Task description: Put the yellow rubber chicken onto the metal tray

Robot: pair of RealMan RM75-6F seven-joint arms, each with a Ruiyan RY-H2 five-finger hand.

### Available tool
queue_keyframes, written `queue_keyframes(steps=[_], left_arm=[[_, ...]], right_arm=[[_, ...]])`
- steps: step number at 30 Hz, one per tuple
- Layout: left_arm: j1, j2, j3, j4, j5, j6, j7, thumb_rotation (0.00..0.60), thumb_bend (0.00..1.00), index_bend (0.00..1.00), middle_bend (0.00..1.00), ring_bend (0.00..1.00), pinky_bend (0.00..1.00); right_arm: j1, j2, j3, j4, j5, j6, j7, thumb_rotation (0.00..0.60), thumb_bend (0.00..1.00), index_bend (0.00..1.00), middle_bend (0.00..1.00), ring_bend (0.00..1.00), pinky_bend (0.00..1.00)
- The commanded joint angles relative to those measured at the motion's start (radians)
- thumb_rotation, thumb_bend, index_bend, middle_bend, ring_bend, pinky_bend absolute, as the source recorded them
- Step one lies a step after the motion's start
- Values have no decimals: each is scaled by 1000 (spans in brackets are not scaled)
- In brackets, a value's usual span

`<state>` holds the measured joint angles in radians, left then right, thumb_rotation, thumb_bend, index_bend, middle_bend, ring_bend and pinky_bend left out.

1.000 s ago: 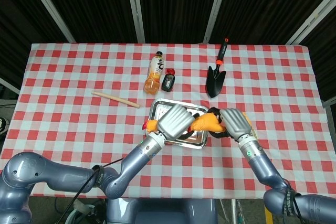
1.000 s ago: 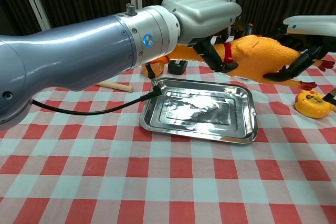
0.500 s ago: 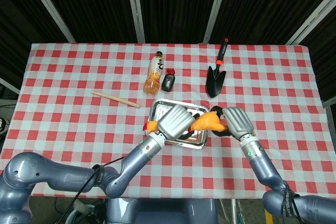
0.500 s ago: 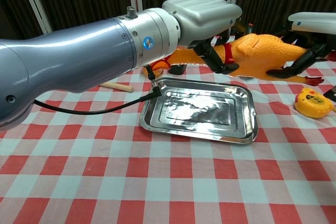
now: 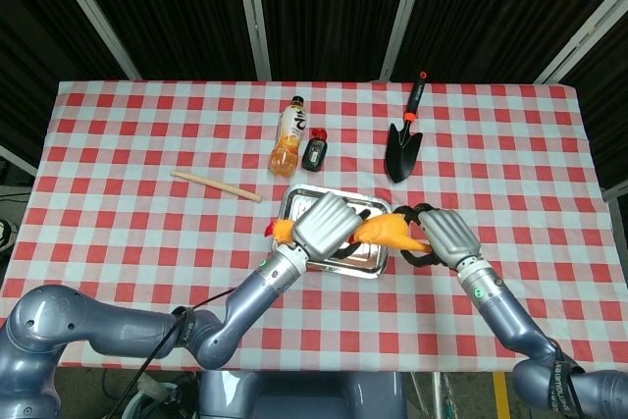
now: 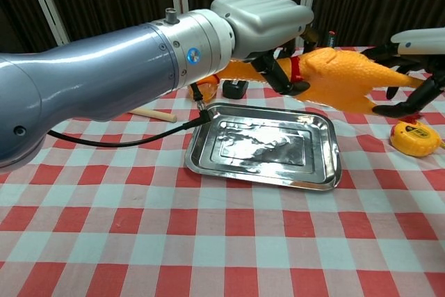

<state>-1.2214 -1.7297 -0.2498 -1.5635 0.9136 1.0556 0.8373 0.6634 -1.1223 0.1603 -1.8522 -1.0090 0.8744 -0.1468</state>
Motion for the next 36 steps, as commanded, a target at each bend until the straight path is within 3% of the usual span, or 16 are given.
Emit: queue_keyframes(steps=[1,7,13,18,21,22,26,32,36], left_arm=[[-1,-4,-1,4,-1,1,3,600,551,544,666,607,752],[-2,-13,-3,16,0,3,5,600,551,544,667,607,752],[0,-13,-3,16,1,-1,0,600,551,544,667,607,752],[2,-13,0,14,5,-3,-1,600,551,544,667,607,752],[2,-16,0,16,5,-6,-4,600,551,544,667,607,752],[2,-17,0,16,4,-9,-7,600,551,544,667,607,752],[2,-19,-2,9,0,-16,-15,600,551,544,667,607,752],[5,-19,-1,3,7,-13,-18,600,551,544,667,607,752],[7,-17,-1,1,8,-12,-20,600,551,543,666,607,752]], right_arm=[[5,25,-4,-14,-21,-25,30,600,487,19,157,76,238],[7,38,-6,-16,-37,-39,47,600,488,20,156,80,238],[8,31,-6,-5,-36,-32,50,600,488,138,163,140,245],[8,24,-5,1,-32,-22,52,600,488,253,231,218,298],[7,18,-3,4,-30,-14,52,600,488,409,342,330,385],[6,16,-1,5,-31,-11,56,600,507,484,402,395,455],[1,-1,6,16,-36,11,67,600,702,709,594,600,723],[-2,-4,5,26,-43,11,78,600,824,927,754,767,860],[-5,-10,4,29,-47,24,70,600,862,997,812,822,905]])
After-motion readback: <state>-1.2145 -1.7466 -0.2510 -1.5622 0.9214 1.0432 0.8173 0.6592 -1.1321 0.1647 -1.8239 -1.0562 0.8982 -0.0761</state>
